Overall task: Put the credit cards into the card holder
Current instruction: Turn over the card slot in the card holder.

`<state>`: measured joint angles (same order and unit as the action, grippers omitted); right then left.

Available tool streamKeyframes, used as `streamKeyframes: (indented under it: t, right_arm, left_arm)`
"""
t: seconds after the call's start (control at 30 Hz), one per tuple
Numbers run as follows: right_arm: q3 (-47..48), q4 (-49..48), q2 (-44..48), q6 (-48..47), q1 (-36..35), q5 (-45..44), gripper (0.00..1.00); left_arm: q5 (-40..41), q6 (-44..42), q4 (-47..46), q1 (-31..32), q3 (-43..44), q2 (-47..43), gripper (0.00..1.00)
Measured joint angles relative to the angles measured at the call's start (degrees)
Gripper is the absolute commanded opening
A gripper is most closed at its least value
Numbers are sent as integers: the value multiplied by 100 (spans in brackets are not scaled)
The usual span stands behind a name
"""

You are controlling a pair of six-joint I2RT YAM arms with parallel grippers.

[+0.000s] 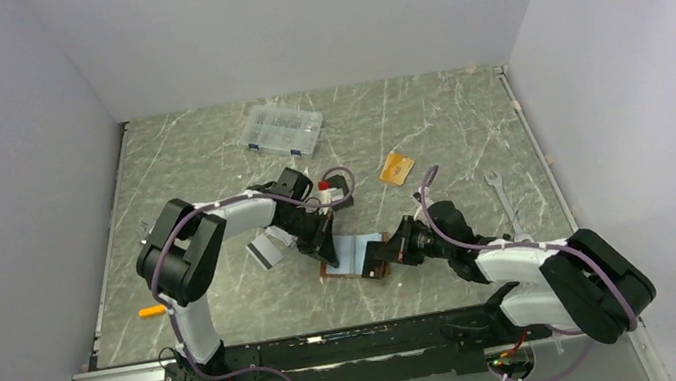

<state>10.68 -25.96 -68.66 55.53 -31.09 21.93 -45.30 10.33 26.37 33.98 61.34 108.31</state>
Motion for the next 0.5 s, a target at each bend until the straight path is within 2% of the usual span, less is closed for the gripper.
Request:
streamKeyframes:
  t: [0.27, 0.5]
  right_arm:
    - [424, -44, -214, -9, -4, 98, 0]
    - [828, 426, -216, -227, -7, 79, 0]
  left_arm:
    - [258, -396, -195, 382, -361, -328, 0]
    - [-350, -636, -175, 522, -420, -293, 0]
